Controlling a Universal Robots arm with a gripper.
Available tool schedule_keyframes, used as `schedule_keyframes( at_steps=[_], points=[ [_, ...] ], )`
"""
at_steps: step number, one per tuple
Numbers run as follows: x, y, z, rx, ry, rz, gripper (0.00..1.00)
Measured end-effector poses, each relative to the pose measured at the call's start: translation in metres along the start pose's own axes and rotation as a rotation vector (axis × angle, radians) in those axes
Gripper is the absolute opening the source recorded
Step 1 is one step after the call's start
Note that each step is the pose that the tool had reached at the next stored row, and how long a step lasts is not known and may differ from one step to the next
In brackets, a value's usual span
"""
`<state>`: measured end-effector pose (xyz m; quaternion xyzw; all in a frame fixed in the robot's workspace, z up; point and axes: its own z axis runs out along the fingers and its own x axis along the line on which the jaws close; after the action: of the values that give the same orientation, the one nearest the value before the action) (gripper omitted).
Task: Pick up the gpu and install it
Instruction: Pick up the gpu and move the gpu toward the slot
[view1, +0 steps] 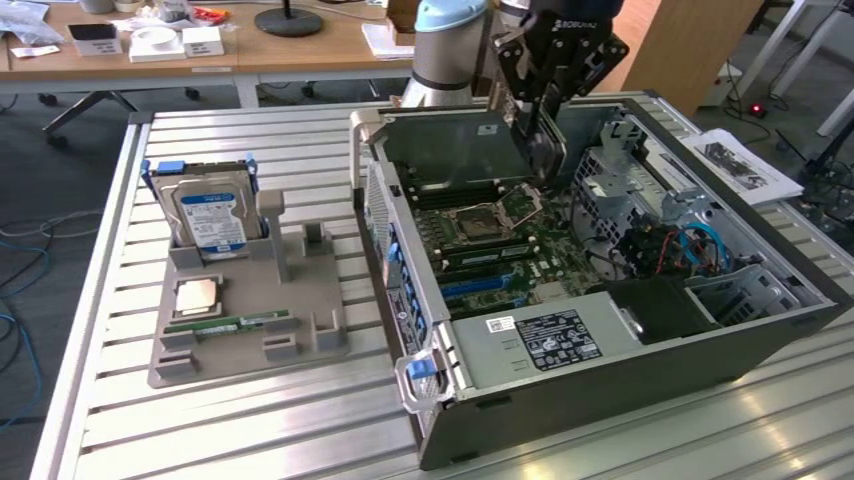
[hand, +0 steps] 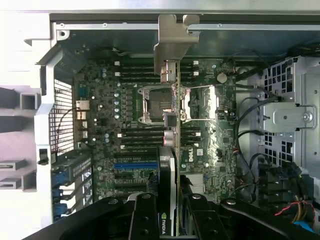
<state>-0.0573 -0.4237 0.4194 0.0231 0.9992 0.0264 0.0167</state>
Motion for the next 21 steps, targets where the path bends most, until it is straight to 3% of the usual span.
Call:
schedule_keyframes(
  at_steps=[21],
  points=[
    [-0.062, 0.0032, 0.0022, -0.0006, 0.0000, 0.000, 0.27]
  ],
)
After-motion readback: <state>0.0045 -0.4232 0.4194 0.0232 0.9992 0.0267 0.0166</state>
